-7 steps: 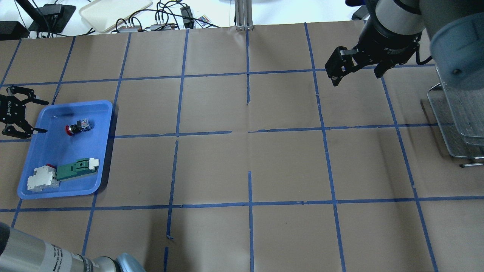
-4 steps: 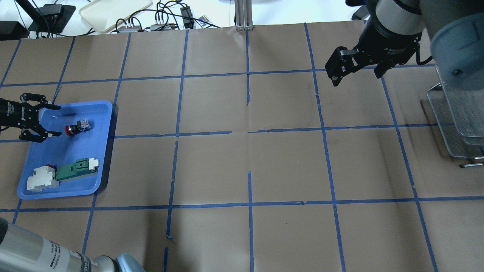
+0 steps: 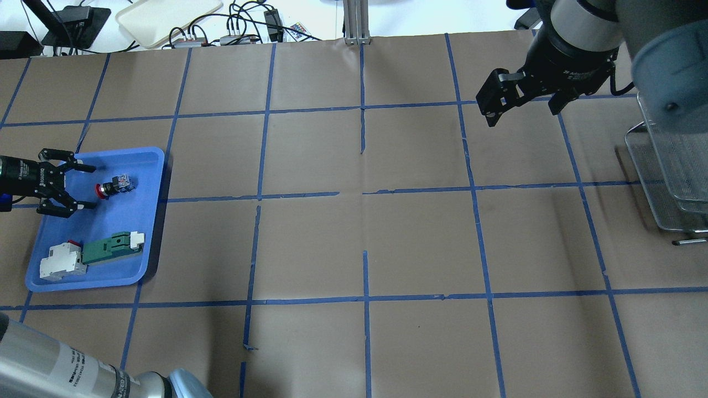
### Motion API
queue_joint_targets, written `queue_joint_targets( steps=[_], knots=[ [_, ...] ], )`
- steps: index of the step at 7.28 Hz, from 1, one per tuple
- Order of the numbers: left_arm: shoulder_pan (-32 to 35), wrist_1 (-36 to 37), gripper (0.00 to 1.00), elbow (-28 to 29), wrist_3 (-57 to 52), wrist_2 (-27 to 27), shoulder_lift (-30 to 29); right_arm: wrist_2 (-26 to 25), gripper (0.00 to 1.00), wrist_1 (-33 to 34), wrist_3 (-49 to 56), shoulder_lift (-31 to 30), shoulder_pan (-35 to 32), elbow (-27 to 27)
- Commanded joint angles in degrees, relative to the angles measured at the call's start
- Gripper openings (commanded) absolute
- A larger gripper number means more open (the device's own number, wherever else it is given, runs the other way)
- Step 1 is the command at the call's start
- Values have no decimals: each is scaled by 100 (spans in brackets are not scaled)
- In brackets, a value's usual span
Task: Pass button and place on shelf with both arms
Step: 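Close the left gripper on the red-capped button in the tray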
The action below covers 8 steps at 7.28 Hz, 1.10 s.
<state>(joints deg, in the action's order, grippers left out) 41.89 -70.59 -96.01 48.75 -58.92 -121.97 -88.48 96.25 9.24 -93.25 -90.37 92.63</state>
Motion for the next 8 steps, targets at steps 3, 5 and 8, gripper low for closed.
queue_joint_targets(
  steps=[3, 5, 8],
  knots=[
    [-5, -7, 98, -5, 82, 12, -151, -11, 100, -9, 409, -70, -7, -8],
    [-5, -7, 53, -5, 90, 13, -169, -2, 100, -9, 429, -71, -7, 0],
    [-5, -16, 0, 3, 82, -5, -169, -20, 100, 69, 438, -62, -7, 0]
  ],
)
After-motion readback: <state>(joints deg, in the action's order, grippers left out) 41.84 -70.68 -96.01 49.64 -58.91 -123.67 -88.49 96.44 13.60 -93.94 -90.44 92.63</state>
